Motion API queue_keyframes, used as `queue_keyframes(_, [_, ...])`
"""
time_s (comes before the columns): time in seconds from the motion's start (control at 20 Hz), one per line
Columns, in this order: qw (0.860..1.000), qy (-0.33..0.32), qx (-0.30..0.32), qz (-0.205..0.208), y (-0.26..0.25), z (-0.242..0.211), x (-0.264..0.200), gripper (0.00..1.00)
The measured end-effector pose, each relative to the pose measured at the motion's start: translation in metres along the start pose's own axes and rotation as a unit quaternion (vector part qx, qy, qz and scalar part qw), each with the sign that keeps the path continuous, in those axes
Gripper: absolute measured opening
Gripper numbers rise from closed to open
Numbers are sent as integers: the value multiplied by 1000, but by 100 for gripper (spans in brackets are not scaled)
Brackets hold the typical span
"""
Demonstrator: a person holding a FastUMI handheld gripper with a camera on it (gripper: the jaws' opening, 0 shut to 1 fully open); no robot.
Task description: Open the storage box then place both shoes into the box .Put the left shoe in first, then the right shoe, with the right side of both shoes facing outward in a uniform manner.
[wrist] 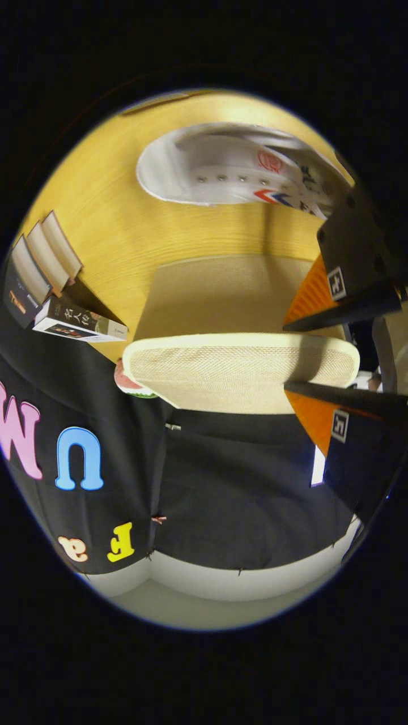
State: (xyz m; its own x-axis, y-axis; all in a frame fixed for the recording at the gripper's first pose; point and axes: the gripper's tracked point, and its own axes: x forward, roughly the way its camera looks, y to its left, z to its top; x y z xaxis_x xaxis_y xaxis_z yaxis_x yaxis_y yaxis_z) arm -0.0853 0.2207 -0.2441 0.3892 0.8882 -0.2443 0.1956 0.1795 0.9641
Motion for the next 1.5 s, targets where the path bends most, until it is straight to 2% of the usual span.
queue_keyframes(0.15, [1000, -22, -16, 16, 14, 2, -4, 10])
queue_keyframes(0.3, [998, -34, -27, 49, 54, 4, -9, 9])
queue_keyframes(0.65, [987, -52, -136, 65, 164, -17, 15, 9])
queue_keyframes(0.8, [981, -48, -176, 67, 197, -28, 48, 11])
queue_keyframes(1.05, [978, -24, -193, 80, 229, -39, 112, 12])
queue_keyframes(1.1, [977, -18, -197, 83, 233, -44, 120, 17])
queue_keyframes(1.15, [975, -14, -202, 86, 237, -49, 131, 18])
queue_keyframes(1.35, [973, 2, -209, 96, 247, -62, 161, 60])
queue_keyframes(1.4, [973, 6, -208, 99, 250, -64, 164, 65])
queue_keyframes(1.45, [973, 9, -210, 97, 248, -66, 164, 79])
queue_keyframes(1.5, [972, 8, -213, 96, 248, -67, 164, 88])
